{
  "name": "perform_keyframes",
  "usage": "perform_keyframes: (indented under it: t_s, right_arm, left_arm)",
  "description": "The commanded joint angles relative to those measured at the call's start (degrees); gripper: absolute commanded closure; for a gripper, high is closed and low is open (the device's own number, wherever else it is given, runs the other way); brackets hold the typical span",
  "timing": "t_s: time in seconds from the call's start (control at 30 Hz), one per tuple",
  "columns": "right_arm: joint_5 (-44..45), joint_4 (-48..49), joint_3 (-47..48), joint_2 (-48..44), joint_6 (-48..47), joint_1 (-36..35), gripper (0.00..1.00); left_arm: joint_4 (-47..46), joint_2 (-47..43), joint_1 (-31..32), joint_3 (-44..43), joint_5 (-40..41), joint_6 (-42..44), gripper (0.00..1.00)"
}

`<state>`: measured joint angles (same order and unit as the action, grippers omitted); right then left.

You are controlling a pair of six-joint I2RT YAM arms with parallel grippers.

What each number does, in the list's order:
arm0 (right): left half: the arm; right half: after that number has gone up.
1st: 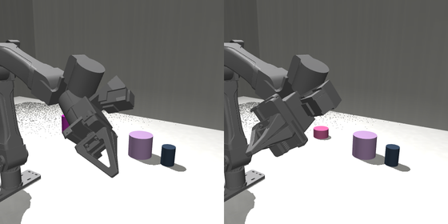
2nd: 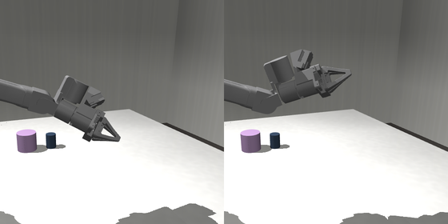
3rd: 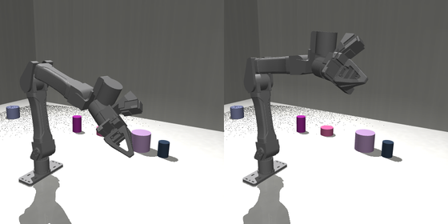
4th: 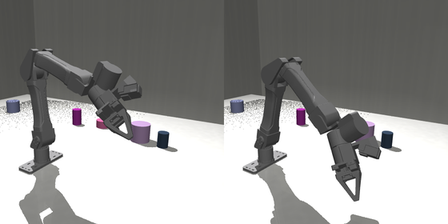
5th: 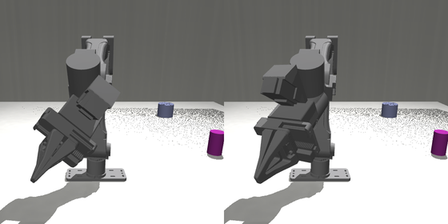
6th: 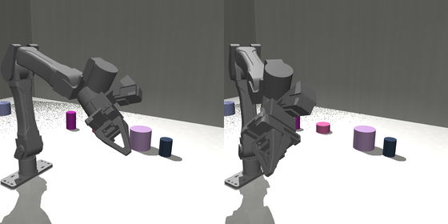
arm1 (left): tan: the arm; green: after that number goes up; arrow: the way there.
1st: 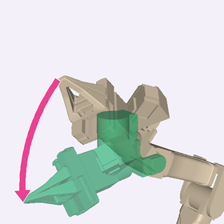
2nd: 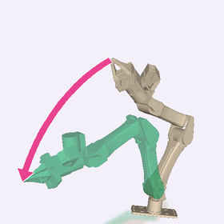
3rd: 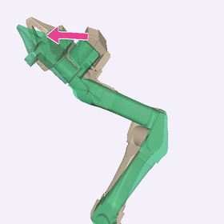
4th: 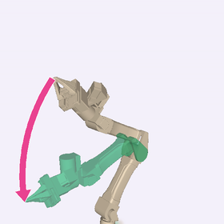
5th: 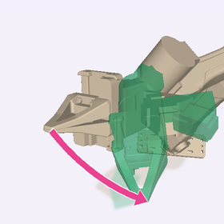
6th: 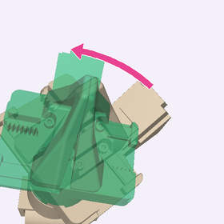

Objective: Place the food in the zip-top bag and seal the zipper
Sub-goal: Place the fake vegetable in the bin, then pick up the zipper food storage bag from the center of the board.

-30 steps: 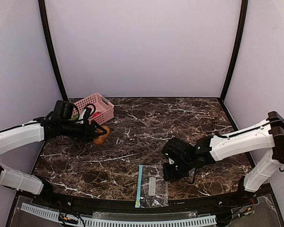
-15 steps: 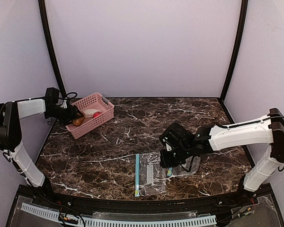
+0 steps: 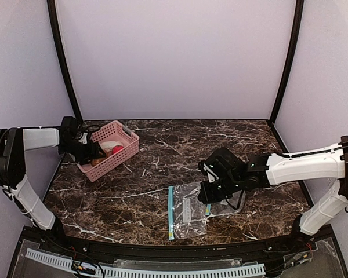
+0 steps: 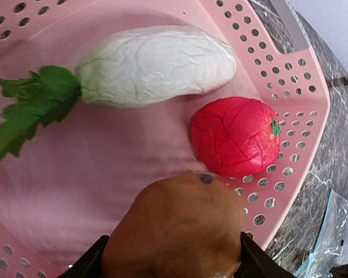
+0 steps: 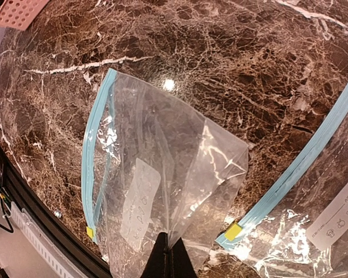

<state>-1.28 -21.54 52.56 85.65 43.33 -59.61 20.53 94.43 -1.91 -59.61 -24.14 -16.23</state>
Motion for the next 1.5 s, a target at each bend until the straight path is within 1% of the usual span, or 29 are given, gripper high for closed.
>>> perform_keyframes:
  t_s: [0.0,0.07,0.17,0.27,0.3,0.33,0.37,0.4,0.47,0.5,0.57,0.63,0.77,0.9,1.0,1.17,1.33,1.47]
  right_arm:
    - [0.83,1.79,-2.22,-2.07,-0.96,0.54,1.00]
    - [0.35,2.49,-3.09,-2.57,-1.08,0.48,1.00]
    - [-1.20,4.37,-4.59,-2.85,-1.97,0.47,1.00]
    - [-1.18,4.73,-4.86,-2.18,-2.85,0.58,1.00]
    - [-0.91,4.44,-4.57,-1.96,-3.12,0.58,0.92]
    - [-0.58,3.76,-4.05,-1.73,-3.33,0.56,0.84]
    - [-0.12,2.73,-3.25,-1.61,-3.66,0.55,0.75]
    - [0.57,1.39,-2.25,-1.49,-4.17,0.55,0.63]
    - [3.01,-2.64,0.19,-1.30,-4.72,0.43,0.43]
    - [4.76,-5.00,1.65,-1.42,-4.93,0.21,0.37]
    - [8.74,-10.06,4.77,-1.23,-4.82,-1.21,0.30]
    - [10.86,-13.15,7.49,-0.91,-4.08,-2.96,0.28]
    - [12.08,-14.75,12.43,2.36,-0.03,-7.65,0.30]
    - [12.92,-15.87,18.17,9.69,3.90,-10.91,0.40]
    - [11.85,-16.06,22.70,15.46,4.50,-11.83,0.44]
    - [12.06,-19.36,29.08,23.31,4.90,-12.32,0.51]
    - [14.31,-24.16,34.24,29.14,6.46,-12.54,0.52]
    - [15.80,-27.43,38.13,32.80,7.99,-12.80,0.48]
  left_arm:
    - [5.01,-4.95,6.78,5.37,-1.54,-2.50,0.51]
    - [4.14,-6.71,8.87,6.68,-1.72,-4.31,0.49]
    - [2.88,-9.31,9.58,8.05,0.22,-5.54,0.46]
    - [5.11,-11.47,9.64,7.19,4.99,-4.43,0.36]
    - [5.78,-11.68,9.62,6.39,5.51,-3.68,0.31]
    - [6.94,-12.11,9.59,5.97,6.06,-3.31,0.28]
    - [7.48,-12.72,9.63,5.34,6.35,-2.85,0.23]
    - [8.40,-13.11,9.58,5.19,6.97,-2.58,0.20]
    - [9.35,-14.77,9.62,5.04,7.84,-1.98,0.08]
    - [9.61,-15.96,9.59,5.17,8.13,-1.42,0.03]
    - [10.49,-17.87,9.60,5.60,8.78,-0.70,0.02]
    - [11.37,-19.63,9.60,6.08,8.69,-0.22,0.01]
    - [12.50,-24.91,9.83,7.37,6.50,-0.94,0.01]
    - [13.23,-31.75,12.00,7.98,5.19,-3.59,0.01]
    - [13.47,-36.34,13.77,9.34,3.44,-6.34,0.01]
    - [14.31,-41.08,14.33,12.37,1.26,-8.40,0.01]
    - [14.87,-44.09,14.63,15.13,-0.38,-9.11,0.01]
    - [14.89,-45.14,14.71,16.34,-1.32,-9.13,0.01]
